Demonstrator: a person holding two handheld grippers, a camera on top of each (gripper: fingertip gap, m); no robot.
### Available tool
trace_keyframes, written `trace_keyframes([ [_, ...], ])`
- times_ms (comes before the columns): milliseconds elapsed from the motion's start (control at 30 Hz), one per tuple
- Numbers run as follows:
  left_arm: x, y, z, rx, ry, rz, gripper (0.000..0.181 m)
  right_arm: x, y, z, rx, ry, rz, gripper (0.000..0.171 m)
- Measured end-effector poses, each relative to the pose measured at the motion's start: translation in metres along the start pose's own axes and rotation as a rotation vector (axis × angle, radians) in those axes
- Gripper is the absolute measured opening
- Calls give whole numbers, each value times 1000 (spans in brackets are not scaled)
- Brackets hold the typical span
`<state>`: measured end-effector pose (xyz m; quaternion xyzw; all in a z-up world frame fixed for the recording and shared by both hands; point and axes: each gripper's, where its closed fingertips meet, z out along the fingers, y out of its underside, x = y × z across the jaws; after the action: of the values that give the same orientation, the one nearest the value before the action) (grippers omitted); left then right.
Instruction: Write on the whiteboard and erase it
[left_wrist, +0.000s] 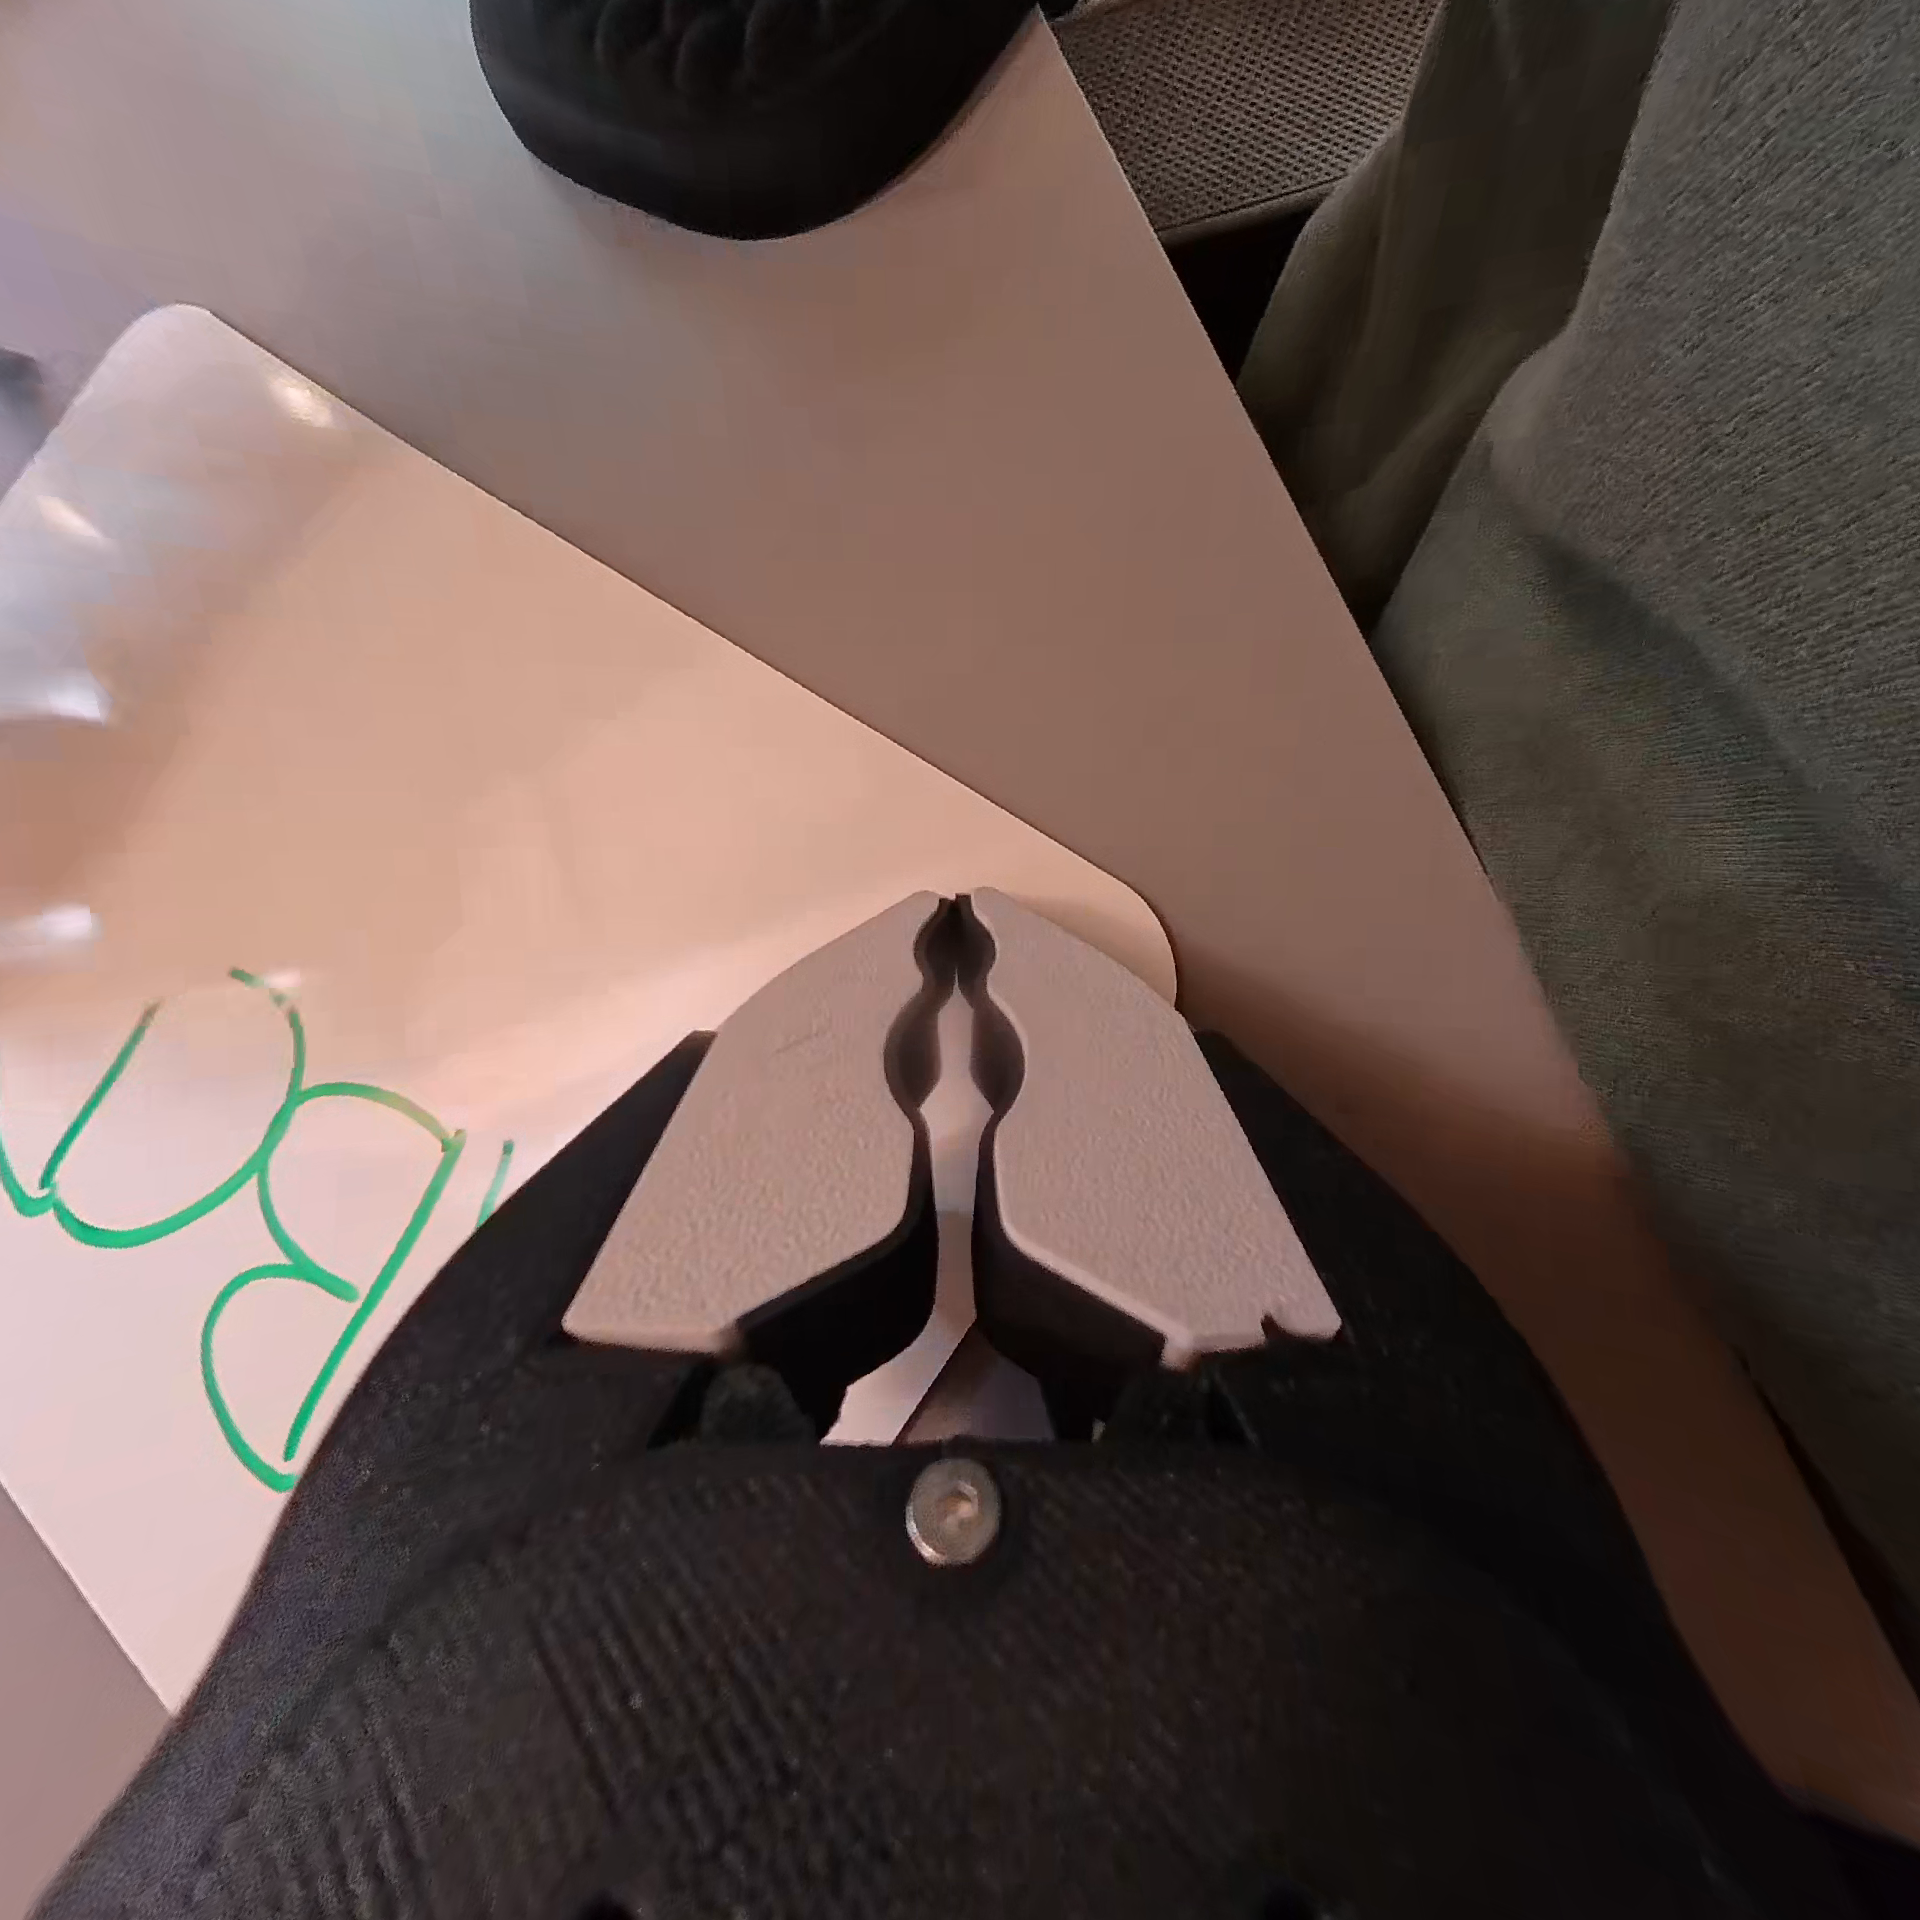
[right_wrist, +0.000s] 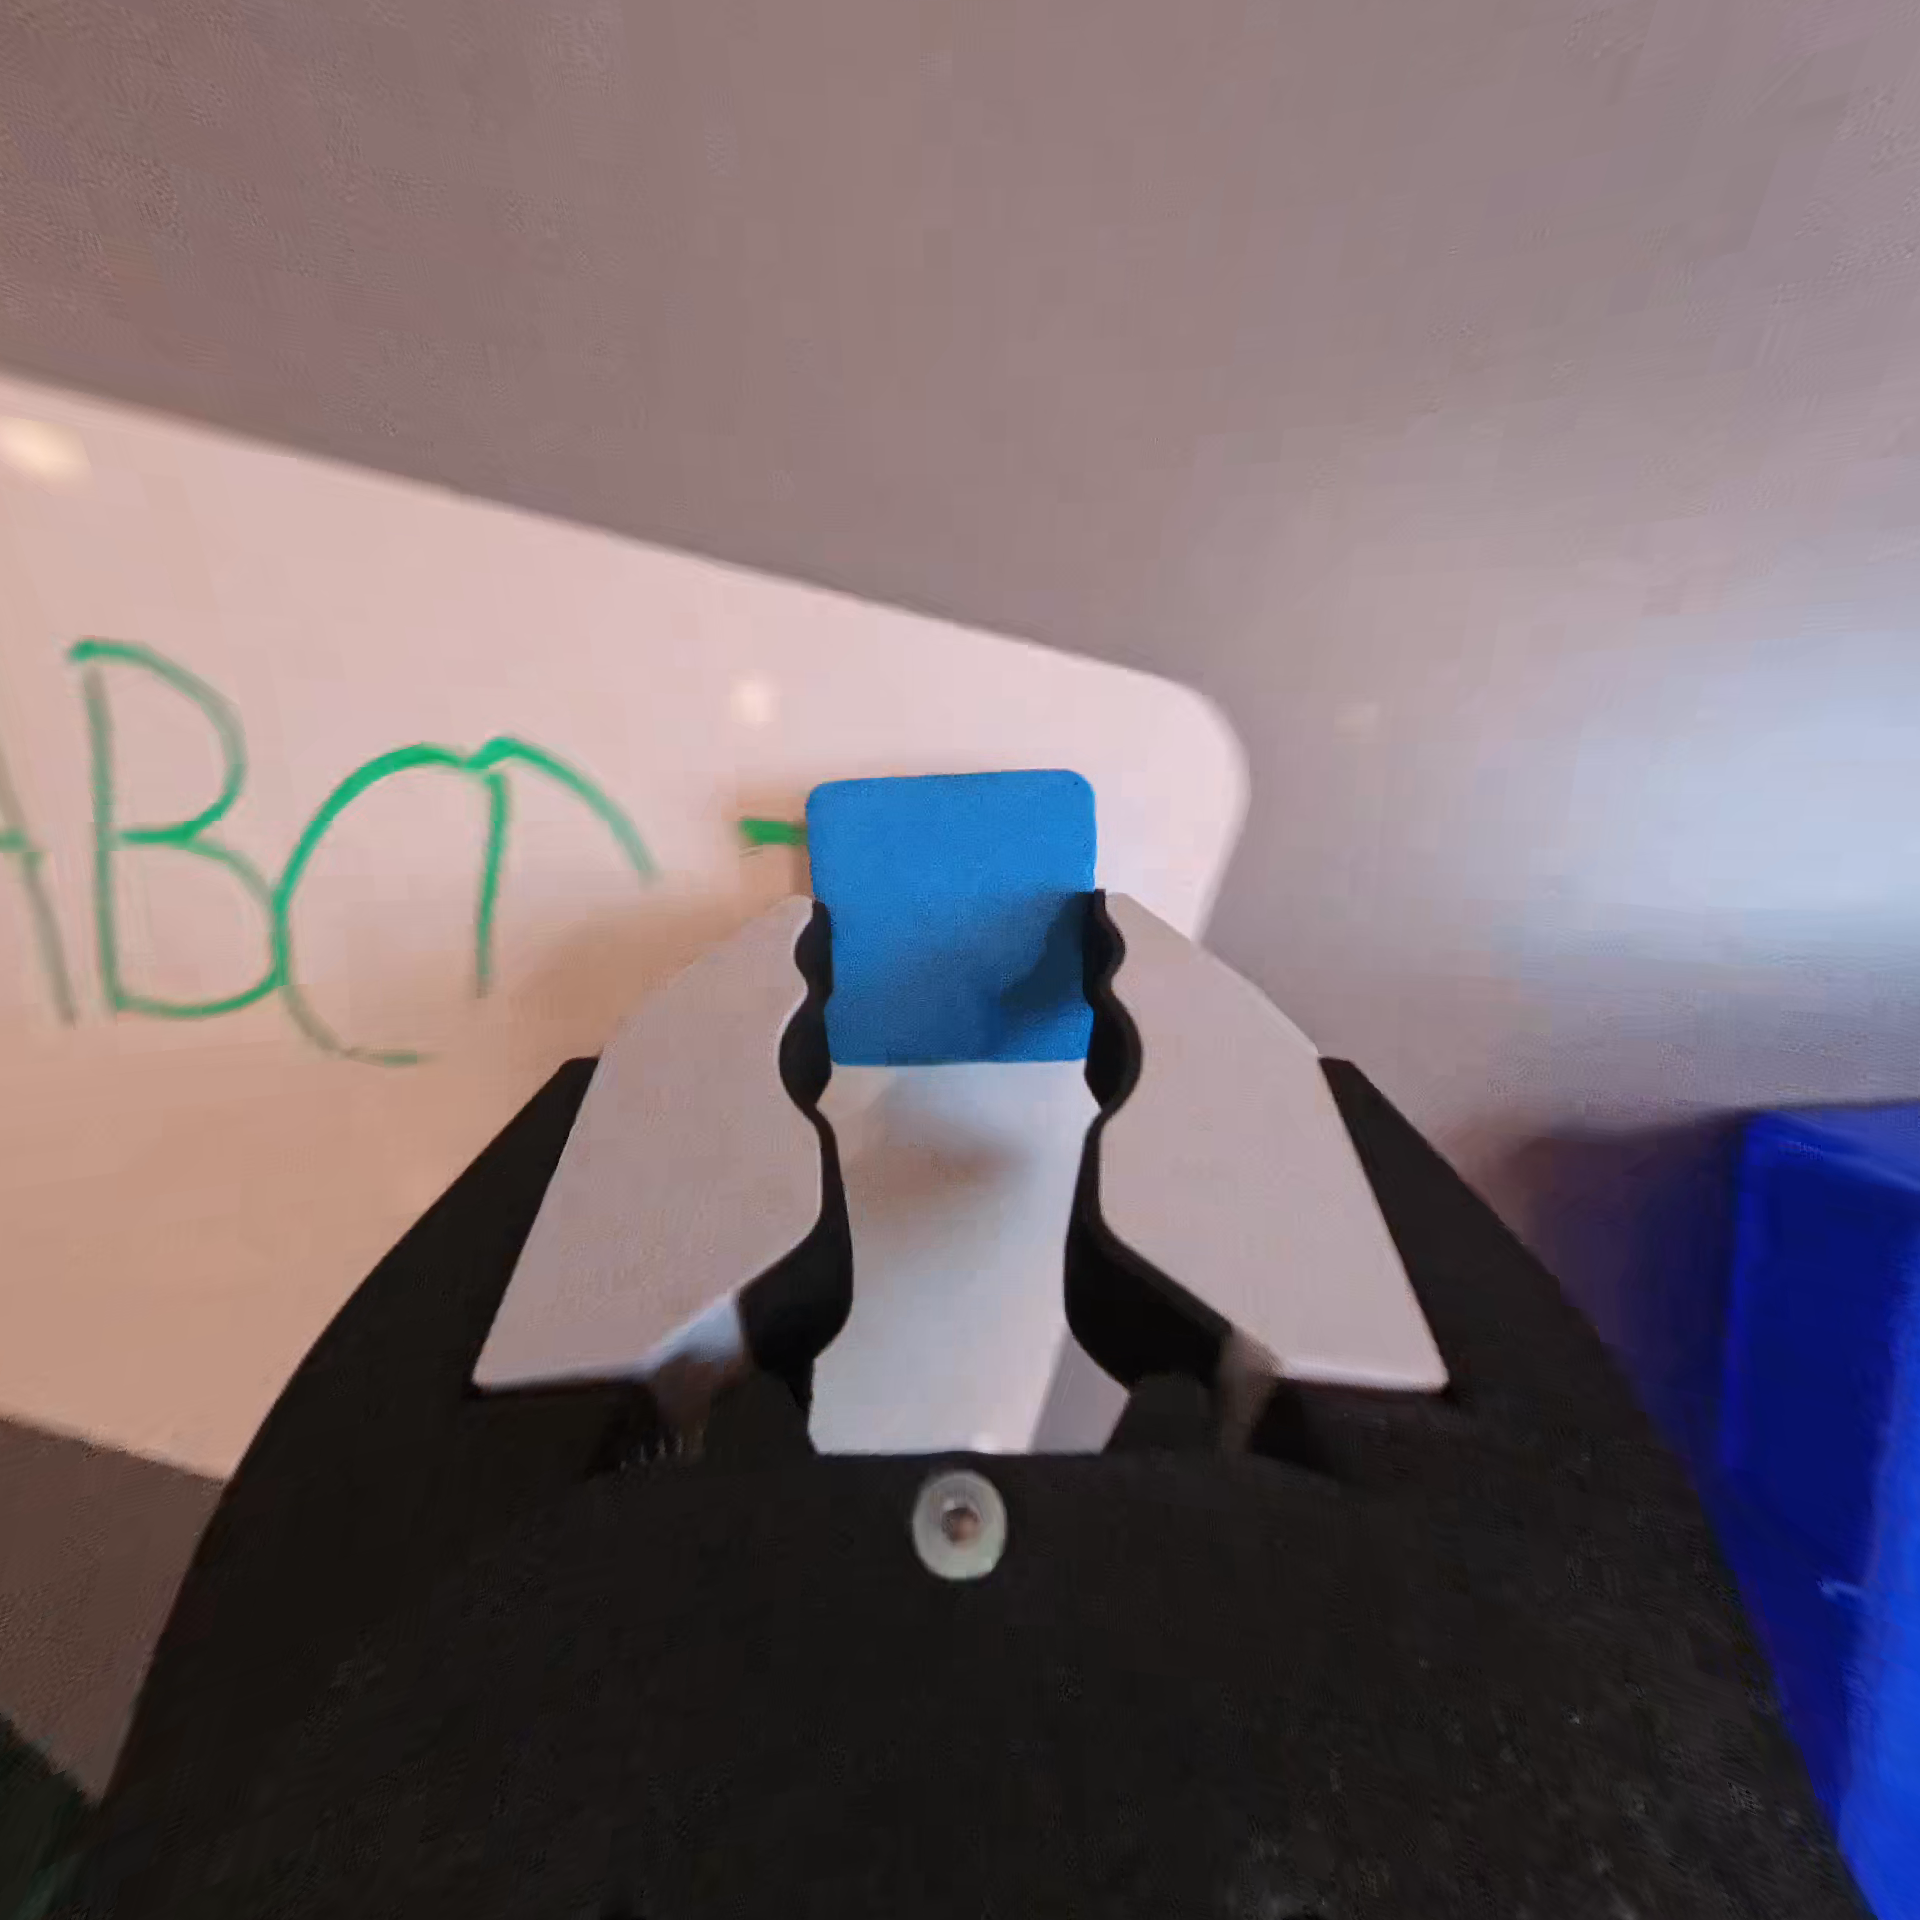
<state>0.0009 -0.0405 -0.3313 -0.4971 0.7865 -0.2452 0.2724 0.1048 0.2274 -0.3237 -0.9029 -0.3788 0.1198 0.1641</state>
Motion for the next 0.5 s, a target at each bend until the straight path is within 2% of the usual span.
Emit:
trace_keyframes([
  [33, 0, 0, 0, -1, -1, 0, 0, 16, -4, 0, 12, 11, 44, 47],
  [67, 0, 0, 0, -3, -2, -2, 1, 10, -5, 1, 8, 12, 19, 47],
  [167, -1, 1, -1, -7, -4, -6, 0, -86, 9, 5, -29, -115, -219, 47],
  [200, -1, 1, 0, -8, -4, -4, 0, -103, 14, 5, -40, -121, -290, 47],
  [233, -1, 1, -1, -9, -8, 2, 0, -97, 13, 4, -40, -112, -286, 47],
  [333, -1, 1, -1, -16, -17, 6, 0, 9, -5, 1, -5, 21, 18, 47],
  [367, -1, 1, -1, -14, -17, 1, 0, 20, -6, 1, 1, 24, 51, 47],
  [400, -1, 1, -1, -10, -14, -4, 0, 7, -6, 2, 5, 15, -11, 47],
  [500, 0, 1, 0, 0, 6, -13, 0, -102, 4, 9, -19, -146, -297, 47],
])
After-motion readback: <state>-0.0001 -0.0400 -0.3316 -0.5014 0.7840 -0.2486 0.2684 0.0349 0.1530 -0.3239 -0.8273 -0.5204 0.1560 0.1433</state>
